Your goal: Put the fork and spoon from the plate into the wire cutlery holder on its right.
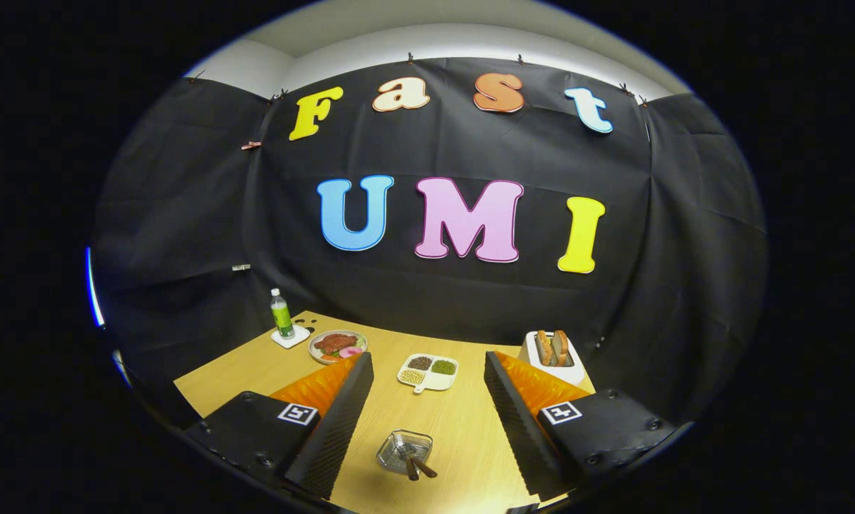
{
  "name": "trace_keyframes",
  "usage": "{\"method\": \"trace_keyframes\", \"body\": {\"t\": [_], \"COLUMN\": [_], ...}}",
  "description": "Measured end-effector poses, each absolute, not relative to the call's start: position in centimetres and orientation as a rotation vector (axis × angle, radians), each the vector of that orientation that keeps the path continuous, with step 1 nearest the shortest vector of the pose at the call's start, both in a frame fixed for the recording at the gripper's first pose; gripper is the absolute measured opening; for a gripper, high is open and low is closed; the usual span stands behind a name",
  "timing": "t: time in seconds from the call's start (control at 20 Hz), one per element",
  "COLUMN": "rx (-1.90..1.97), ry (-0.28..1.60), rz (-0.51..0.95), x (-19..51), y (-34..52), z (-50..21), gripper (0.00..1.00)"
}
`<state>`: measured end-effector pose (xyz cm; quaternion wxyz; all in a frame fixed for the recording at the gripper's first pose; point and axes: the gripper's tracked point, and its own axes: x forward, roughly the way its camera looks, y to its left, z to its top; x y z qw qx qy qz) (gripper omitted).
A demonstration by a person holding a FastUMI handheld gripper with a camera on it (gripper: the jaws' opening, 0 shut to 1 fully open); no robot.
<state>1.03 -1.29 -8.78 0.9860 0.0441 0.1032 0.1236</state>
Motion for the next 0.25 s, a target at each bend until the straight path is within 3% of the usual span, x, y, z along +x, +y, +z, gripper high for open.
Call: {"method": "trace_keyframes", "body": {"t": [0.25], "rx": [0.087], "ry": [0.206], "rz": [0.247], "x": [0.86], "y": [-1.53], "z": [-9.17], "gripper": [0.97]}}
